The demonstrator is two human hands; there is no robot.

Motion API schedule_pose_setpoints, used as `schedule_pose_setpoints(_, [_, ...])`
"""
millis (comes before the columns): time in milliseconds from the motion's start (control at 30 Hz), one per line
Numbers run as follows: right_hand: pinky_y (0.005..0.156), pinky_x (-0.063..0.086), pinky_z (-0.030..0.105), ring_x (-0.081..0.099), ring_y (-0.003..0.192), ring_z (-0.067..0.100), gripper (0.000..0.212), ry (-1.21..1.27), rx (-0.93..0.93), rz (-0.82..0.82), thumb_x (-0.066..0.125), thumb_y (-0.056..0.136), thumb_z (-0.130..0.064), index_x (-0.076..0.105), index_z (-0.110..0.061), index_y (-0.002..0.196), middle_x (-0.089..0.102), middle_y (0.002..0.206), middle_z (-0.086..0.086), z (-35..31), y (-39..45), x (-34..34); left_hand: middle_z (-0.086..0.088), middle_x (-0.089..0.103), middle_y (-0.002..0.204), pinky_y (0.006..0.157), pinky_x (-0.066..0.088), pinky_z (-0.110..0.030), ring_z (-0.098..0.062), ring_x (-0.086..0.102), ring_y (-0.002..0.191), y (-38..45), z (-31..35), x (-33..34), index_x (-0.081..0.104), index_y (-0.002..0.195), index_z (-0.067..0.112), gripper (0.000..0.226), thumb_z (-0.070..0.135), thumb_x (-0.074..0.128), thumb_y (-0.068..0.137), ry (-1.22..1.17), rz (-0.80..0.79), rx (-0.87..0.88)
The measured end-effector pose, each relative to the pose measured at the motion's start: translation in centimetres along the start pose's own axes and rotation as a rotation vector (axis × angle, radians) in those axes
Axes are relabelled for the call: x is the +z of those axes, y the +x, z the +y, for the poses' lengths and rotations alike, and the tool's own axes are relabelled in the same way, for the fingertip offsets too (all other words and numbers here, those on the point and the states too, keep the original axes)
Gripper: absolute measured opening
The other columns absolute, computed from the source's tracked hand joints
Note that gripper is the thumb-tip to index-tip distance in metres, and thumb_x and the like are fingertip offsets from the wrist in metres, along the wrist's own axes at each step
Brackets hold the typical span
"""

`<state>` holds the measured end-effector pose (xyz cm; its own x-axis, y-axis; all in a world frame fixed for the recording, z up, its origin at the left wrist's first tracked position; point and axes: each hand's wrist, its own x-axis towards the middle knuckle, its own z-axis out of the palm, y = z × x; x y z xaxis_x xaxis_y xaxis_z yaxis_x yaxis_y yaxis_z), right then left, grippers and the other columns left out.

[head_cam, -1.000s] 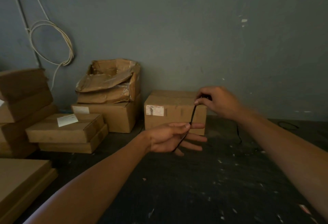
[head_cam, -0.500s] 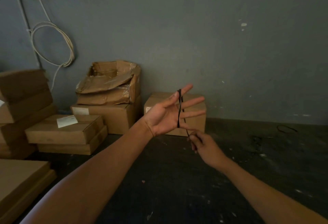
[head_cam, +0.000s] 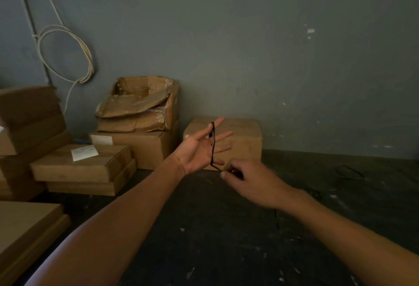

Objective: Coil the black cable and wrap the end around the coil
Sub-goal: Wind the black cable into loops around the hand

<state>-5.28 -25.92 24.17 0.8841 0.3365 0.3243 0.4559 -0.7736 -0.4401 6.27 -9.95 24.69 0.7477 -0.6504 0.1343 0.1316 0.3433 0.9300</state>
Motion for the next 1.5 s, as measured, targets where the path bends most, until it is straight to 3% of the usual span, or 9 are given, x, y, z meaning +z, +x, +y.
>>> schedule_pose_setpoints(133, [0.056,0.035,0.021,0.049,0.064,-0.004,0.008,-0.217,-0.019,-0.010,0.059,0.093,-0.033,0.063,-0.030,0.099,0.051,0.071,-0.020,0.0,1.2,-3.6,-0.009,0.054,0.143,0.105,0.035,-0.057,-0.032,0.052,0.128,-0.7,-1.1,-0.3,0.050,0.140,0.036,0.043,0.038,0.042,0.098,0.111,-0.066,-0.115])
schedule_pose_setpoints(300, [0.050,0.028,0.020,0.045,0.057,0.000,0.011,-0.333,0.011,0.041,0.060,0.092,-0.029,0.068,-0.024,0.097,0.053,0.070,-0.016,0.0,2.9,-6.8,-0.004,0.052,0.146,0.111,0.014,-0.069,-0.034,0.037,0.139,-1.3,-2.2,-0.2,0.051,0.139,0.038,0.042,0.041,0.045,0.097,0.292,-0.106,-0.256])
schedule_pose_setpoints(533, [0.056,0.030,0.023,0.055,0.080,0.013,0.016,-0.414,-0.011,0.126,0.062,0.090,-0.031,0.070,-0.020,0.099,0.063,0.089,-0.005,1.6,4.3,-8.8,-0.004,0.052,0.146,0.111,0.022,-0.067,-0.032,0.044,0.136,-2.3,-2.6,0.7,0.052,0.138,0.039,0.041,0.040,0.039,0.100,0.307,-0.225,-0.321])
schedule_pose_setpoints(833, [0.062,0.036,0.027,0.055,0.072,0.013,0.014,-0.117,0.009,0.146,0.059,0.094,-0.017,0.070,-0.011,0.097,0.060,0.077,-0.007,5.3,5.0,-7.8,-0.013,0.044,0.151,0.110,0.020,-0.068,-0.040,0.039,0.139,-2.7,-2.1,2.0,0.046,0.144,0.034,0.045,0.037,0.039,0.099,0.146,-0.354,-0.300])
schedule_pose_setpoints(967, [0.061,0.039,0.030,0.050,0.062,0.012,0.020,0.132,0.064,0.149,0.052,0.096,-0.013,0.063,-0.021,0.083,0.056,0.067,-0.002,6.9,4.6,-5.1,-0.013,0.042,0.153,0.105,0.029,-0.064,-0.042,0.035,0.140,-2.7,-1.4,3.0,0.044,0.144,0.035,0.049,0.039,0.043,0.095,0.016,-0.410,-0.226])
schedule_pose_setpoints(1067, [0.061,0.046,0.032,0.058,0.068,0.020,0.017,0.382,0.131,0.089,0.047,0.099,-0.018,0.063,-0.014,0.093,0.064,0.079,0.007,7.8,3.2,-1.3,-0.013,0.038,0.154,0.104,0.028,-0.069,-0.045,0.032,0.140,-2.5,-0.9,3.6,0.043,0.144,0.035,0.049,0.039,0.042,0.095,-0.064,-0.428,-0.146])
schedule_pose_setpoints(1233, [0.059,0.044,0.026,0.054,0.064,0.013,0.023,0.564,0.305,0.016,0.039,0.102,-0.026,0.061,-0.020,0.102,0.059,0.072,0.002,5.7,0.4,4.9,-0.013,0.034,0.156,0.105,0.024,-0.074,-0.046,0.031,0.140,-1.8,0.4,3.5,0.050,0.139,0.035,0.045,0.039,0.040,0.095,-0.143,-0.399,-0.038])
schedule_pose_setpoints(1333, [0.060,0.045,0.023,0.054,0.066,0.011,0.023,0.556,0.300,-0.050,0.037,0.102,-0.028,0.060,-0.028,0.103,0.057,0.074,0.000,4.0,-0.6,6.5,-0.013,0.037,0.155,0.106,0.018,-0.077,-0.047,0.036,0.138,-1.4,0.9,2.9,0.050,0.139,0.036,0.045,0.040,0.040,0.096,-0.158,-0.295,0.017])
schedule_pose_setpoints(1500, [0.057,0.044,0.022,0.054,0.063,0.009,0.021,0.413,0.225,-0.107,0.038,0.102,-0.030,0.057,-0.037,0.104,0.057,0.078,-0.004,2.1,-1.5,7.2,-0.010,0.046,0.150,0.102,0.027,-0.076,-0.046,0.044,0.133,-1.0,1.7,1.7,0.055,0.134,0.037,0.040,0.040,0.037,0.098,-0.137,-0.093,0.088])
